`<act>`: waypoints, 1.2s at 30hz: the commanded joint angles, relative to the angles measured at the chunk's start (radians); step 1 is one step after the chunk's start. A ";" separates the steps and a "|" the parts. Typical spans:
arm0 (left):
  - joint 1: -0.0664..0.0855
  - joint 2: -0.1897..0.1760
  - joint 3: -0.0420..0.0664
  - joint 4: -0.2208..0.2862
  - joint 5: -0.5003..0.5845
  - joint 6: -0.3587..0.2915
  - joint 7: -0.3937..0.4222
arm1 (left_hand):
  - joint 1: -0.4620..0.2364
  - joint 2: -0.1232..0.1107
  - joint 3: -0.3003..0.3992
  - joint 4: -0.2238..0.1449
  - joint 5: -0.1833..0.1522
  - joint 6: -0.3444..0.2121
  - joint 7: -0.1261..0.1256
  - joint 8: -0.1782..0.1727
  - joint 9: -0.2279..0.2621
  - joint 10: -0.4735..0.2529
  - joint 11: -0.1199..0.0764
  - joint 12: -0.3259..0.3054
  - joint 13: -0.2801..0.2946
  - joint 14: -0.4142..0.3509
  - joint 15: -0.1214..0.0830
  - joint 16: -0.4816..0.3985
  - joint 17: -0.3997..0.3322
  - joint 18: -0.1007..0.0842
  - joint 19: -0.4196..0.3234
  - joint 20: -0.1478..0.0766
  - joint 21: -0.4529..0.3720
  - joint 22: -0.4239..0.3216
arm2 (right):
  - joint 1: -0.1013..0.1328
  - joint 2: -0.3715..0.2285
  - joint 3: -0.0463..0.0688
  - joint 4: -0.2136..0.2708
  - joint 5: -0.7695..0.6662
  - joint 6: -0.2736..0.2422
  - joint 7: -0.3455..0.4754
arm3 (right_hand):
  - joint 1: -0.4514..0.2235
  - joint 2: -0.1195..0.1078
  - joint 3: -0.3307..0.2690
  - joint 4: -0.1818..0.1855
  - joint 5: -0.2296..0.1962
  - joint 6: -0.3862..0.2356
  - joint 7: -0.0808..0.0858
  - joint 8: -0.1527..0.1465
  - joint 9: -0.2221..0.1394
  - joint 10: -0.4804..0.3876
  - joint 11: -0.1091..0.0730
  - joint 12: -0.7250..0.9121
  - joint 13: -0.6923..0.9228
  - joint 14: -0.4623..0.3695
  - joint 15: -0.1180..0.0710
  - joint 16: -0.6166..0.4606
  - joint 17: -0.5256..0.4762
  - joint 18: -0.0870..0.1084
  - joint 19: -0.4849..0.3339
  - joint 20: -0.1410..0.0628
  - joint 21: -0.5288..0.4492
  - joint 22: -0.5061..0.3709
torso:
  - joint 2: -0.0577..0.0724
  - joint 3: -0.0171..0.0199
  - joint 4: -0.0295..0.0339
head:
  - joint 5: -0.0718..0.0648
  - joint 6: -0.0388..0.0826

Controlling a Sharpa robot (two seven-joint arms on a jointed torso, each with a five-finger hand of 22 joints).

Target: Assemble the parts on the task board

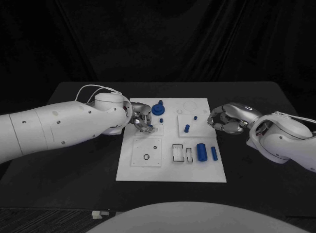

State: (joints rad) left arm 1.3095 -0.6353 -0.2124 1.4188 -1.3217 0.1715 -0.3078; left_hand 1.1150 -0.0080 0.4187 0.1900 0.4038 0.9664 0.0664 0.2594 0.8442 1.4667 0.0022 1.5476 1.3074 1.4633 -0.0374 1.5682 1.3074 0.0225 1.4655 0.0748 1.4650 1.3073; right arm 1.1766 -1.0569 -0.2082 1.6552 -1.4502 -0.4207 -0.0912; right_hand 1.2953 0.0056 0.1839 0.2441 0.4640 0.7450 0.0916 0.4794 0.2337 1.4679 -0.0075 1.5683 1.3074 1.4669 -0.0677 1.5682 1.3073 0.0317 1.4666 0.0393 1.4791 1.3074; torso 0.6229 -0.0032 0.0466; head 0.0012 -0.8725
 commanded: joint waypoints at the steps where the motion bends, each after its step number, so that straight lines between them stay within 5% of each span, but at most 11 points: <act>1: 0.003 0.006 0.001 0.000 0.117 -0.008 -0.119 | -0.009 0.006 -0.005 0.001 0.009 0.004 0.006 0.002 0.004 0.074 0.005 -0.005 0.245 0.108 0.003 0.003 0.263 0.010 0.015 0.001 -0.006 0.220 | -0.002 0.000 0.000 0.002 -0.002 0.006 -0.019 | 0.009 -0.002 0.006 0.000 0.007 0.008 -0.001 -0.001 0.000 0.103 0.005 0.003 0.263 0.104 0.003 0.003 0.263 -0.006 0.057 0.007 -0.005 0.229 | 0.001 -0.0003 -0.0008 | 0.000 0.000; 16: 0.002 0.020 0.001 -0.018 0.132 -0.030 -0.209 | -0.012 0.015 -0.009 -0.005 0.022 0.014 0.002 0.011 0.011 0.079 0.002 -0.001 0.248 0.108 0.000 0.003 0.263 0.008 0.021 0.001 0.000 0.222 | -0.002 0.005 0.000 -0.003 -0.002 0.014 -0.022 | 0.016 -0.001 0.010 -0.005 0.008 0.009 0.000 0.000 0.000 0.103 0.005 0.003 0.263 0.104 0.004 0.003 0.263 -0.005 0.056 0.007 -0.006 0.229 | 0.001 -0.0003 -0.0004 | 0.008 0.000; 36: 0.000 0.028 0.000 -0.018 0.133 -0.081 -0.178 | -0.034 0.024 -0.018 0.007 0.017 0.002 0.005 0.008 0.015 0.073 0.003 -0.007 0.244 0.108 0.000 0.003 0.263 0.011 0.016 0.000 -0.009 0.219 | -0.002 0.010 0.000 -0.008 -0.002 0.017 -0.023 | 0.024 0.001 0.016 -0.011 0.008 0.009 0.000 0.001 0.000 0.103 0.005 0.003 0.263 0.104 0.004 0.003 0.263 -0.005 0.056 0.007 -0.007 0.229 | 0.000 -0.0004 -0.0004 | 0.012 0.000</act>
State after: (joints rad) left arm 1.3095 -0.6093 -0.2127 1.3975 -1.1988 0.1228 -0.5071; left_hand 1.0923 0.0147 0.4044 0.1984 0.4220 0.9716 0.0684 0.2672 0.8579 1.4666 0.0023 1.5478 1.3074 1.4633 -0.0373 1.5682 1.3078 0.0221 1.4656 0.0749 1.4619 1.3073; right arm 1.1766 -1.0472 -0.2082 1.6472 -1.4501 -0.4094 -0.0964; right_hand 1.3108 0.0080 0.1934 0.2345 0.4684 0.7450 0.0915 0.4794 0.2339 1.4679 -0.0075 1.5683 1.3073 1.4669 -0.0677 1.5682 1.3073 0.0317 1.4666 0.0393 1.4792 1.3081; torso 0.6238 -0.0037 0.0469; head 0.0121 -0.8725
